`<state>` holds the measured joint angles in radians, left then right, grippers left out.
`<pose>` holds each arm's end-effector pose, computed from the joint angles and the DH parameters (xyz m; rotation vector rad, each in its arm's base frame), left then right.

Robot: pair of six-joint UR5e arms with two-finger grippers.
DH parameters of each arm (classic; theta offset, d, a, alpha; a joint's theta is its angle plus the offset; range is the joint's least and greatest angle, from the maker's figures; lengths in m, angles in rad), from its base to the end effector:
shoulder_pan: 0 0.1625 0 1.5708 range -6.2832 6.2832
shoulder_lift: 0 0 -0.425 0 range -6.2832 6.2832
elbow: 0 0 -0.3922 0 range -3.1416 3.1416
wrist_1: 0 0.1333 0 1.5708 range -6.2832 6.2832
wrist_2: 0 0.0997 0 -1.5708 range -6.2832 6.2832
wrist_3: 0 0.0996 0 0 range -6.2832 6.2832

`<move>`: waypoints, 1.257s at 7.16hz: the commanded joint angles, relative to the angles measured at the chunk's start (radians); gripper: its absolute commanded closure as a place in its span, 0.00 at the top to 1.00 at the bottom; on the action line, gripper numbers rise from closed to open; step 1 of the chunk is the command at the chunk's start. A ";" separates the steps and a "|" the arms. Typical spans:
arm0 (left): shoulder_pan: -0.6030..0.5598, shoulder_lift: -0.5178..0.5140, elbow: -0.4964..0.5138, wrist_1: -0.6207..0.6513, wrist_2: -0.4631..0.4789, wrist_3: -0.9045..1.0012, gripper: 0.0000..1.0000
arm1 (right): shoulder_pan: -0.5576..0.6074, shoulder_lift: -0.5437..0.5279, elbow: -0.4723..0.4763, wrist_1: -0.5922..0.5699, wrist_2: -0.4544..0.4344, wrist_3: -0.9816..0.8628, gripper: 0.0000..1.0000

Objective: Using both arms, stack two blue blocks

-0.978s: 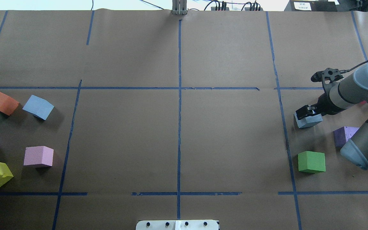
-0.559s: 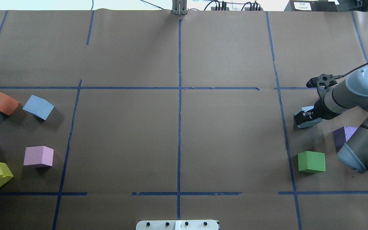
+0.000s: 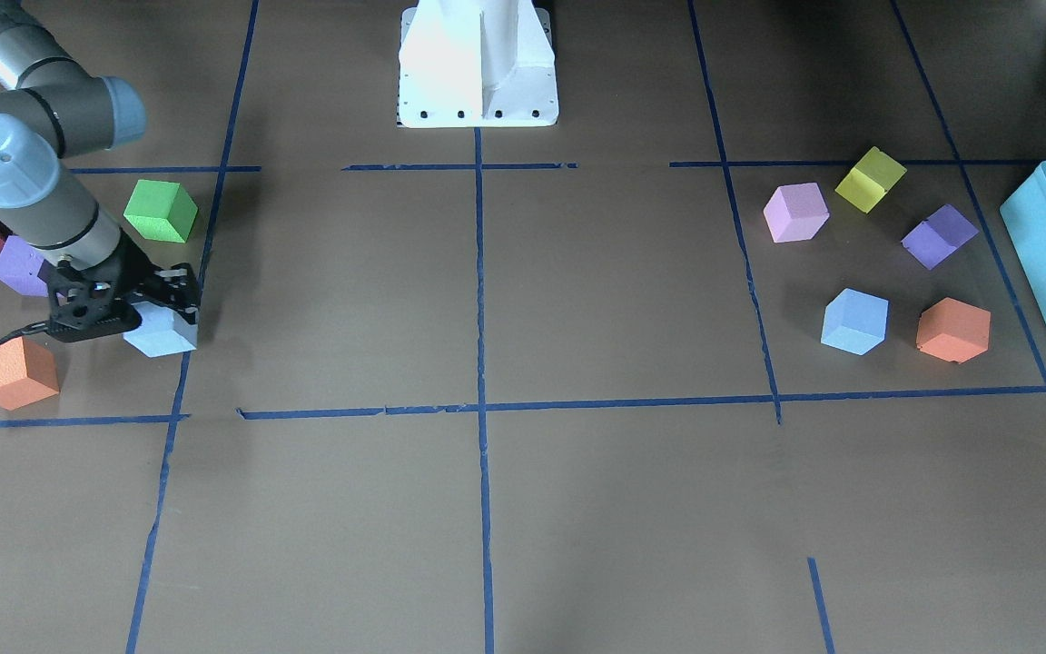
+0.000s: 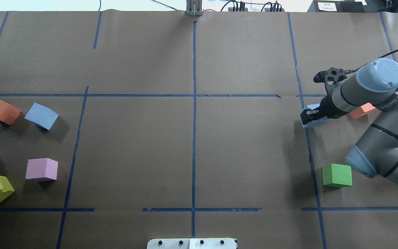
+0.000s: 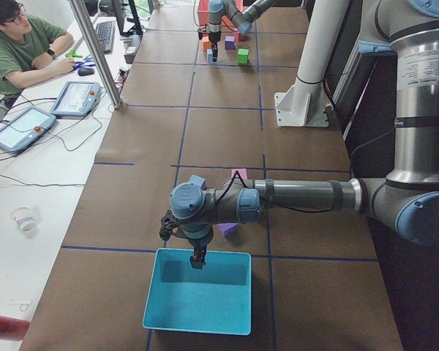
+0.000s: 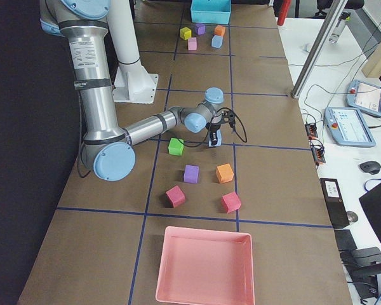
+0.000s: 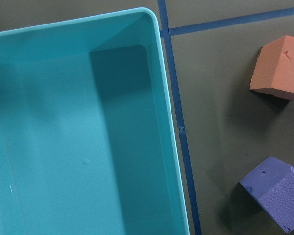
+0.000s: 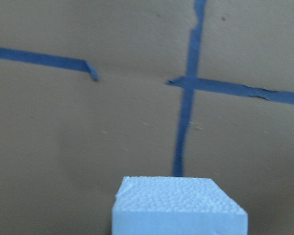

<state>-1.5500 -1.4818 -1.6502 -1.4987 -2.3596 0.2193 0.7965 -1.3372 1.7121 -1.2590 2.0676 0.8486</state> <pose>-0.0533 -0.4493 0.6677 0.0011 0.7934 0.1952 -0.3553 -0.4861 0.4368 0.1168 -0.8153 -0.1005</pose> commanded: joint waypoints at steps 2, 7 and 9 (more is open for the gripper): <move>-0.001 0.000 -0.005 0.000 -0.001 0.000 1.00 | -0.147 0.434 -0.145 -0.285 -0.154 0.261 0.04; -0.001 0.002 -0.016 0.000 0.000 0.000 1.00 | -0.275 0.748 -0.493 -0.283 -0.238 0.392 0.17; -0.001 0.002 -0.017 0.002 0.000 0.000 1.00 | -0.276 0.739 -0.497 -0.263 -0.239 0.388 0.99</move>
<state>-1.5509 -1.4804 -1.6668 -1.4976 -2.3593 0.2194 0.5225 -0.5966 1.2204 -1.5364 1.8302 1.2358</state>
